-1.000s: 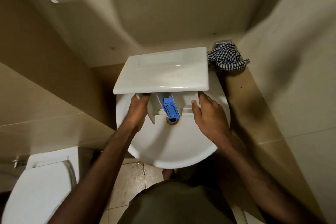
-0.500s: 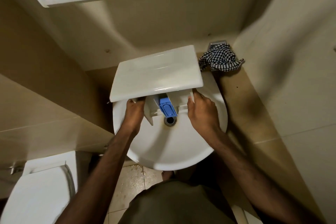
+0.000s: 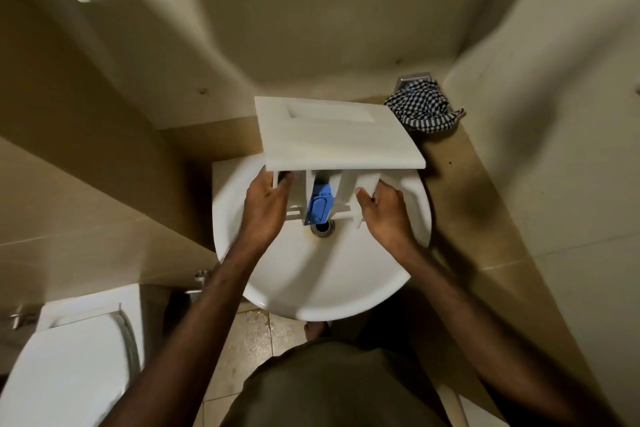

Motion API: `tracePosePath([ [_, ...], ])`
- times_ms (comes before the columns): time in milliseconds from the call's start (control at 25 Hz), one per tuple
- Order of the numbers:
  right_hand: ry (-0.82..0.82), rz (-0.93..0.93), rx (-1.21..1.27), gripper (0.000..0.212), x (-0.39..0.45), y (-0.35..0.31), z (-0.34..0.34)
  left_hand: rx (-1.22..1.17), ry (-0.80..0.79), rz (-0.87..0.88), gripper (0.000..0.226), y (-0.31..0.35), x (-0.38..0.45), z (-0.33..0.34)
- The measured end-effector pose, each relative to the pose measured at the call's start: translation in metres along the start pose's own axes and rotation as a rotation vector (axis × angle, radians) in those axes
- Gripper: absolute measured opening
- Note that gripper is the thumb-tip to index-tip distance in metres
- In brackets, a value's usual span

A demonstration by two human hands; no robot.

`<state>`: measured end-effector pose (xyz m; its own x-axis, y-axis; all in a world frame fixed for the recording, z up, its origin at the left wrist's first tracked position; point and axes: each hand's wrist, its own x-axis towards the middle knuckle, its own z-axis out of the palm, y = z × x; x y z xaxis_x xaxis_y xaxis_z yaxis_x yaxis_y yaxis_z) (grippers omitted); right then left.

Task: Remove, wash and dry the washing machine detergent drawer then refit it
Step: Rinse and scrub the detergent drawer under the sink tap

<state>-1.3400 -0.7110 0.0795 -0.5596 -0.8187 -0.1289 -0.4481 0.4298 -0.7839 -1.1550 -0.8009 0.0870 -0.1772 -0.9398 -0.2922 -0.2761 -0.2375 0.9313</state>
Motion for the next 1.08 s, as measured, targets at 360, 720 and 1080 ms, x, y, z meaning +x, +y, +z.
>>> tracePosePath([
  [360, 0.054, -0.043, -0.042, 0.025, -0.004, 0.000, 0.007, 0.023, -0.016, 0.012, 0.011, 0.000, 0.001, -0.004],
  [720, 0.100, -0.201, -0.230, 0.014, -0.005, -0.003, 0.003, -0.080, -0.042, -0.029, 0.014, -0.010, 0.000, -0.003],
  [1080, 0.353, -0.329, -0.090, 0.013, -0.019, 0.002, 0.004, 0.091, 0.071, 0.180, 0.022, -0.015, -0.015, -0.007],
])
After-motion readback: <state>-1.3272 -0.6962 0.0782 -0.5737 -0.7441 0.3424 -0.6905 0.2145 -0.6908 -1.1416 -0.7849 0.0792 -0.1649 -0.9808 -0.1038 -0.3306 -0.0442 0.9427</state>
